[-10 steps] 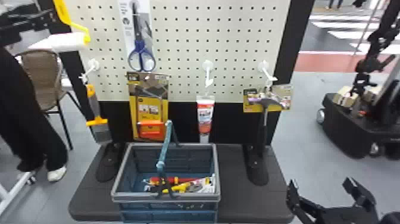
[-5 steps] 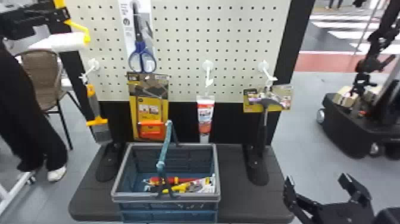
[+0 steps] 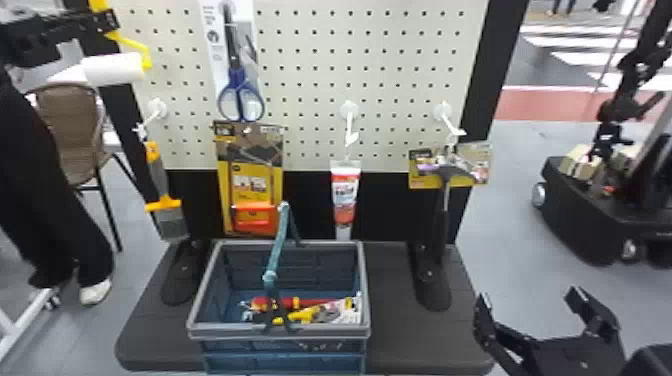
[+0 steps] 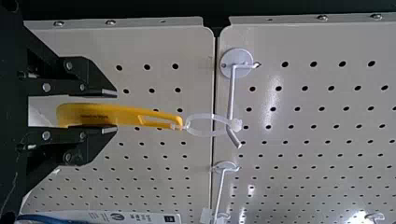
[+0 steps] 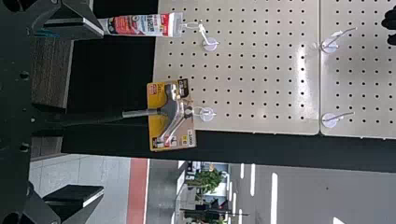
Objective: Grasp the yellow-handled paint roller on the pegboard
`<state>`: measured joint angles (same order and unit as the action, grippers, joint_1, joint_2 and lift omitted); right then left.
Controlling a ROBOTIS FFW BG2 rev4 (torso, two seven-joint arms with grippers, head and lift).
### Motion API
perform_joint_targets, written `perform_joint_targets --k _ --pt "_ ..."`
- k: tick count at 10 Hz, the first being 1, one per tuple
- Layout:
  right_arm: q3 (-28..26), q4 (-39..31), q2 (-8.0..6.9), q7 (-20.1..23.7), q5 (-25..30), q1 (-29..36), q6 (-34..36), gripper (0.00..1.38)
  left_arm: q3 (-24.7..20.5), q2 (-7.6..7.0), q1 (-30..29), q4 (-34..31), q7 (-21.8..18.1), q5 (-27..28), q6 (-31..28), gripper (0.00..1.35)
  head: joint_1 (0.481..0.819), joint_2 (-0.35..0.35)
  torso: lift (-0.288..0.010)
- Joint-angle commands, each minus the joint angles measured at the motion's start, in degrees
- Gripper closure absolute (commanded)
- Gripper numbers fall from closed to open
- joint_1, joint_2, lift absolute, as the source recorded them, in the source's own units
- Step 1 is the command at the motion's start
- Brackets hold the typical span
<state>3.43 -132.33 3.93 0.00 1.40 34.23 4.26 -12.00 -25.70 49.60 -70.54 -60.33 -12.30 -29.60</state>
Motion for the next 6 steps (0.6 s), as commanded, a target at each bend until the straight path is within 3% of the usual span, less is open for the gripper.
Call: perform_joint_targets --k 1,6 --pt "0.0 0.07 0.03 0.0 0.0 0.13 0.05 0.12 0.04 0.03 0.08 0.15 -0.4 0.17 -0.19 1.19 0.549 0.0 -0.1" --pt "0.0 -0.21 0.03 0.0 0.09 0.25 0.05 0.12 -0.31 0.21 -0.16 0.15 -0.67 0.52 0.07 1.21 0.549 0.0 -0.1"
